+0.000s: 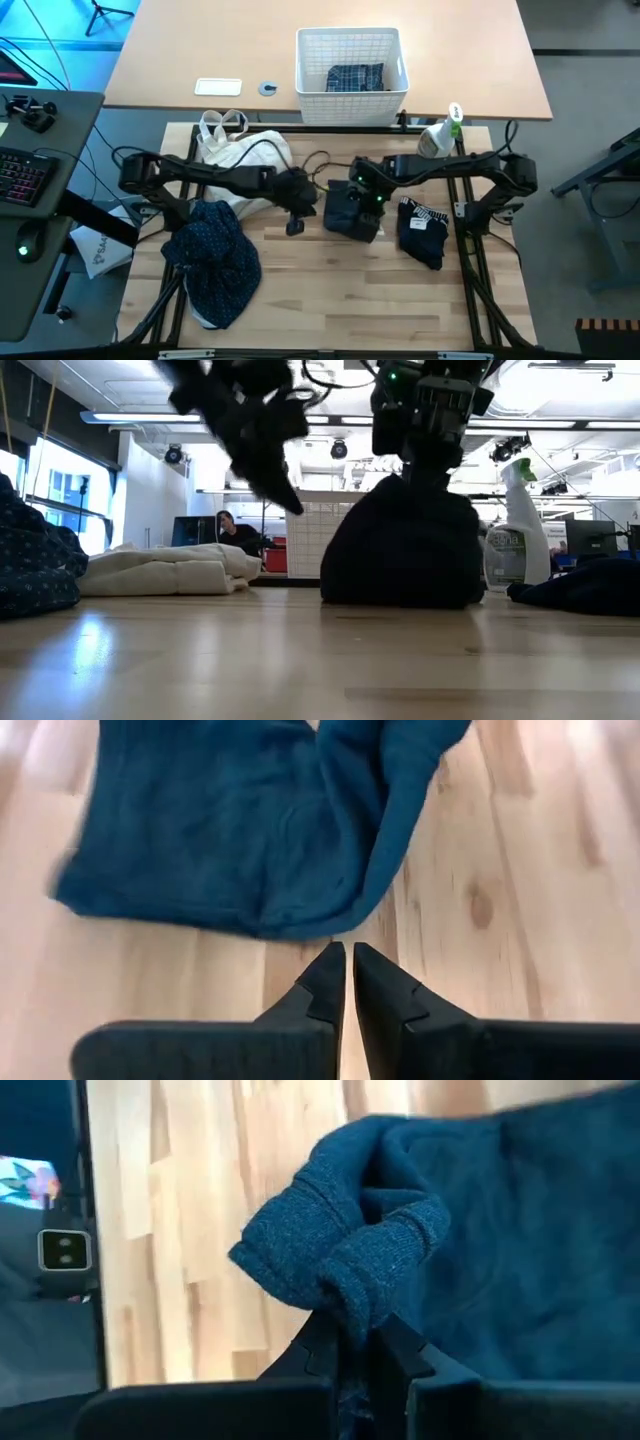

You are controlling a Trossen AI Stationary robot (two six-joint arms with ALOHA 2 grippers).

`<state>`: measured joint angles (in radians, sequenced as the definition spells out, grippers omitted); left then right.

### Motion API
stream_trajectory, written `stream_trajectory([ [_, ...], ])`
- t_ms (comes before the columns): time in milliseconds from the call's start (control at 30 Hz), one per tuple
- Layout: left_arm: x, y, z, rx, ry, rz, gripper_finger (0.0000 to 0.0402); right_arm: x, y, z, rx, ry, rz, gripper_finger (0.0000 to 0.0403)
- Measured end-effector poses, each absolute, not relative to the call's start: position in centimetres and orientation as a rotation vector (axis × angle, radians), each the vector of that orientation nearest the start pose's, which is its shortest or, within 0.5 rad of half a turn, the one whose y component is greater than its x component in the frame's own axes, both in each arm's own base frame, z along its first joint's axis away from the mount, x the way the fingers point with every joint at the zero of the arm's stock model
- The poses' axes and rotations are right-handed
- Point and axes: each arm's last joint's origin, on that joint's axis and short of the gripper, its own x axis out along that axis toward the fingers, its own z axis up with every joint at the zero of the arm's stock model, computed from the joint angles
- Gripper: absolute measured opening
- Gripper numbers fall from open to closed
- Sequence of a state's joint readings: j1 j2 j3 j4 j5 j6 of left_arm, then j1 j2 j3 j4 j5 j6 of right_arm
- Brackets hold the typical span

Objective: Fold Laundry from Bin
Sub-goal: Fold the black short

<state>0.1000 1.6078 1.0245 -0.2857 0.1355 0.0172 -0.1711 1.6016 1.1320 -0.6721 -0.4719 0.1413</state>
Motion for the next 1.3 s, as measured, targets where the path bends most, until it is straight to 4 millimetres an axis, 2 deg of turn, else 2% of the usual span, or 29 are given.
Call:
stream_trajectory([
  [67,31.9,3.5,19.6,-0.194,0.763,-0.060,0.0025,31.2,-4.2,22.7,0.460,1.078,0.204,0.0011],
  [133,31.4,3.7,19.2,-0.277,0.606,-0.126,0.0042,31.3,-4.3,22.7,0.440,1.061,0.217,0.0011],
  [233,31.4,2.9,19.6,-0.267,0.341,-0.281,0.0082,31.5,-4.3,22.9,0.426,1.033,0.228,0.0012],
  [300,31.4,2.3,20.2,-0.215,0.225,-0.322,0.0115,31.6,-4.3,22.9,0.428,1.023,0.227,0.0012],
  [500,32.4,1.7,21.2,-0.013,0.181,-0.232,0.0223,32.1,-4.3,23.2,0.425,0.965,0.256,0.0012],
  [633,33.4,1.8,20.8,0.143,0.253,-0.172,0.0266,32.3,-4.3,23.4,0.425,0.936,0.257,0.0012],
  [933,35.4,2.0,19.5,0.255,0.407,-0.198,0.0281,32.4,-4.3,23.5,0.446,0.932,0.246,0.0012],
  [1167,35.5,2.0,19.6,0.282,0.426,-0.210,0.0278,32.4,-4.3,23.5,0.443,0.933,0.240,0.0012],
  [1300,35.6,1.9,19.4,0.274,0.426,-0.216,0.0256,32.4,-4.3,23.5,0.441,0.932,0.241,0.0012],
])
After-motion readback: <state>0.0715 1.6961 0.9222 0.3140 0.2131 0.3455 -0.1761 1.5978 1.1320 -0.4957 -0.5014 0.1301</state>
